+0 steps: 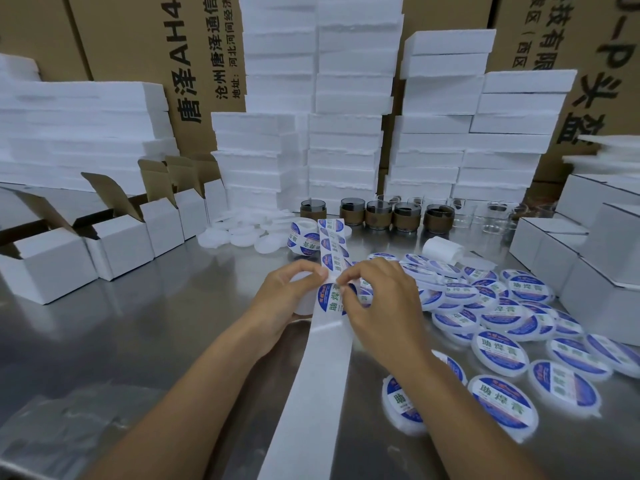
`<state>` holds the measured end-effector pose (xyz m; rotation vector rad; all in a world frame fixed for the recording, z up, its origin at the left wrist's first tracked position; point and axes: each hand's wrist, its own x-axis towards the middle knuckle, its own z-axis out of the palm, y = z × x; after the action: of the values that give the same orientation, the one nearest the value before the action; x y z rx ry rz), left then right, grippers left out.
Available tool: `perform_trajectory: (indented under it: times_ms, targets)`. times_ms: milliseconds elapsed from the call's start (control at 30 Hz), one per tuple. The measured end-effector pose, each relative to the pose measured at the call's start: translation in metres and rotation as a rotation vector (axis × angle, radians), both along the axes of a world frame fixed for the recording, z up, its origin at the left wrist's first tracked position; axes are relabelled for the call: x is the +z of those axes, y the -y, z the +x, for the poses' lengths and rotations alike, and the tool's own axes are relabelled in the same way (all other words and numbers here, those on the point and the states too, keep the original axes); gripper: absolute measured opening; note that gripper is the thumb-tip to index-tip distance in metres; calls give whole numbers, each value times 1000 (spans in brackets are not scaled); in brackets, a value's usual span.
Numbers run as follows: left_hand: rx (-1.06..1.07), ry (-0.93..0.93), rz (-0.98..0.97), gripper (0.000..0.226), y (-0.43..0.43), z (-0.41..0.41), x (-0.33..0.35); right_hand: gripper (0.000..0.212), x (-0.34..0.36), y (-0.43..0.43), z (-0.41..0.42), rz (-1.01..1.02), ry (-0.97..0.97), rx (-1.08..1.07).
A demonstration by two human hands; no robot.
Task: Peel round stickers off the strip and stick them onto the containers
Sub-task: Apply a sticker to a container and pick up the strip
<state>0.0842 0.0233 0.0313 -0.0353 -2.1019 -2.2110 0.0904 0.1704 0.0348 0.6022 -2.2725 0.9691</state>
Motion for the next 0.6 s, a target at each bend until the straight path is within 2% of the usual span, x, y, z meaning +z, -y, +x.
perform_trajectory:
  times_ms: [167, 333, 500, 600]
  targets:
    - [140, -18, -8, 9, -1, -1, -2, 21, 1, 1, 1, -142, 104, 7]
    - [176, -52, -38, 11, -1, -3, -5, 20, 8, -1, 1, -458, 242, 21]
    - [269, -87, -75, 9, 0, -6, -7, 24, 18, -8, -3, -866, 446, 47]
    - [388, -83, 59, 6, 3, -10, -4, 24, 23, -8, -4, -1038, 612, 114]
